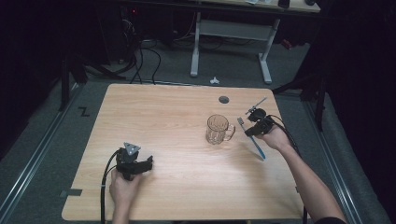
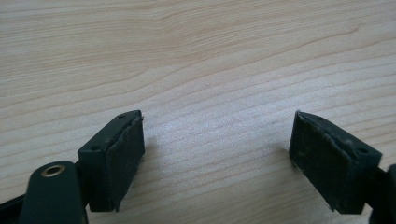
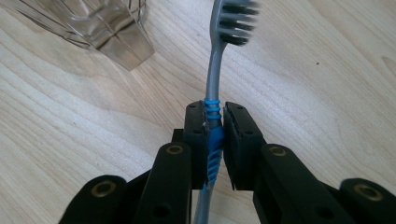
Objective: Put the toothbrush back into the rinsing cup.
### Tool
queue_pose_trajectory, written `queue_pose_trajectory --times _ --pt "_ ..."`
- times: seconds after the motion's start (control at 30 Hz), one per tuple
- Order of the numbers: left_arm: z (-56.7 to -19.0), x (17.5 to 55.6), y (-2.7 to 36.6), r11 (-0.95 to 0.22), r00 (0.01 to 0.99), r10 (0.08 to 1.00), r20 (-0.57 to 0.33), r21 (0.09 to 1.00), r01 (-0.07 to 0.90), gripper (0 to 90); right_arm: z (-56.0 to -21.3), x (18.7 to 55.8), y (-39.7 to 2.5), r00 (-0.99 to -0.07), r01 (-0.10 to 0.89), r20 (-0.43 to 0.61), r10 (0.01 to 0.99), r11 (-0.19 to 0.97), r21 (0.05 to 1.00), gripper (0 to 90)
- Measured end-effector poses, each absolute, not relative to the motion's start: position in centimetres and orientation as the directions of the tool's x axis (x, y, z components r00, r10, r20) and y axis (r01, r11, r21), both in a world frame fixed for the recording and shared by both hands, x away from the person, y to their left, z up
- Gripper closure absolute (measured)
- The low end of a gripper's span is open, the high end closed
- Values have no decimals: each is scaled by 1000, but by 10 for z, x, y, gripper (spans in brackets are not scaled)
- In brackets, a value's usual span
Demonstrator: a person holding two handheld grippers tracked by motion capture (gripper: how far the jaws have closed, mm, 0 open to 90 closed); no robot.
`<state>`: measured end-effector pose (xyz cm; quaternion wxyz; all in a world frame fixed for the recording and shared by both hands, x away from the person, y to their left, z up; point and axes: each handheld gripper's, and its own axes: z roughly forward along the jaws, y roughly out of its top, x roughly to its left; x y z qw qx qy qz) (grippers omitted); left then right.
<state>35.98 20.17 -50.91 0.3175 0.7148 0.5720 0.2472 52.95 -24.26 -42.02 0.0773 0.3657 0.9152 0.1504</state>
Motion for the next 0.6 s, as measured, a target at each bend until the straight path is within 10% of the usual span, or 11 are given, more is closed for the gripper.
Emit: queue_pose_trajectory --times 0.6 --pt "-509 360 202 -144 223 975 -10 737 661 186 -408 522 -245 -731 622 -8 683 670 404 803"
